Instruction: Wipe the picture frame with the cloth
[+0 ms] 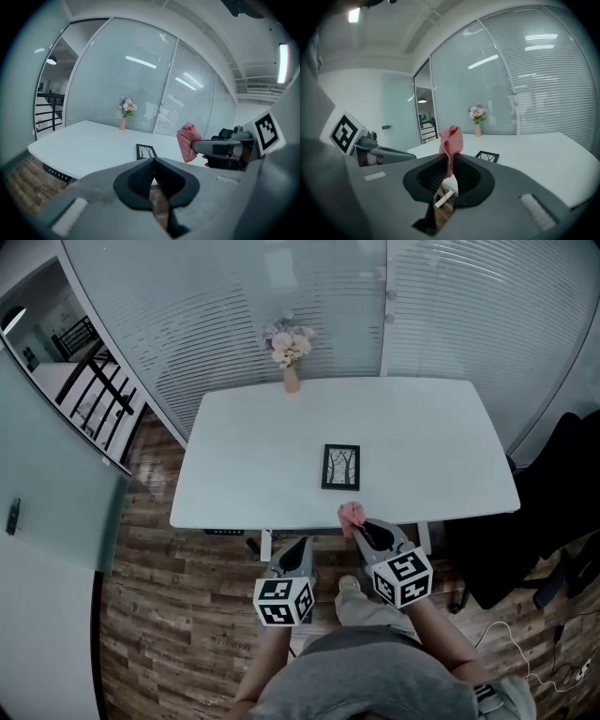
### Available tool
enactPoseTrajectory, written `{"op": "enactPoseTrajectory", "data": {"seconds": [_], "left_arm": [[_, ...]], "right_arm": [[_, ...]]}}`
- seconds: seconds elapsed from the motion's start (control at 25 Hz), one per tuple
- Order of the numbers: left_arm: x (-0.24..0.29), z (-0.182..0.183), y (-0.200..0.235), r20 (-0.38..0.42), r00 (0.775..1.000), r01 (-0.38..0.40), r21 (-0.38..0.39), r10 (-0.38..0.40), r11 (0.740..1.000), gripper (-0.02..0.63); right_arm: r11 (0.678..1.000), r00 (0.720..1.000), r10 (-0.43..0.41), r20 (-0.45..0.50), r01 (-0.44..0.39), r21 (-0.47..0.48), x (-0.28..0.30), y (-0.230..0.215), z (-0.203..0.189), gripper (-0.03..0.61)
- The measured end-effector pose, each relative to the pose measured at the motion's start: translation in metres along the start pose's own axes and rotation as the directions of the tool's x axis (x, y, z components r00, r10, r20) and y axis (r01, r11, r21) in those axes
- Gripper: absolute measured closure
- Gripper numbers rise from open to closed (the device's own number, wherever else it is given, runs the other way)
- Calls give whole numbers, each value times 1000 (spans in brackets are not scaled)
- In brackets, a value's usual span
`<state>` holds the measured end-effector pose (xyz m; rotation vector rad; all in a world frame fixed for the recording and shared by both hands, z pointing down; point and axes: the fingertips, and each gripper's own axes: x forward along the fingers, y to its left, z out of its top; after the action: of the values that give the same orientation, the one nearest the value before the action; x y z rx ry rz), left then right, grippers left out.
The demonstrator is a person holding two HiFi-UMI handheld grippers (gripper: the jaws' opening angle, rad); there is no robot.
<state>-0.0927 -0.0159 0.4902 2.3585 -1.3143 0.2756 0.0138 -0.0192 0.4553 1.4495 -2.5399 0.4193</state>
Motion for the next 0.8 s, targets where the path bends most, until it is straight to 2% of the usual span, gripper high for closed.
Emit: {"op": "enactPoseTrajectory", "data": {"seconds": [0.36, 0.8], "left_arm": [[75, 36, 23, -13, 1000, -22, 1, 23, 1000, 612], [152, 38, 49, -86, 996, -36, -12, 34, 999, 612]], "right_arm": [[998, 999, 20, -31, -21, -53, 63, -60, 34, 537], [996, 995, 51, -89, -57, -68, 140, -118, 43, 537]]}}
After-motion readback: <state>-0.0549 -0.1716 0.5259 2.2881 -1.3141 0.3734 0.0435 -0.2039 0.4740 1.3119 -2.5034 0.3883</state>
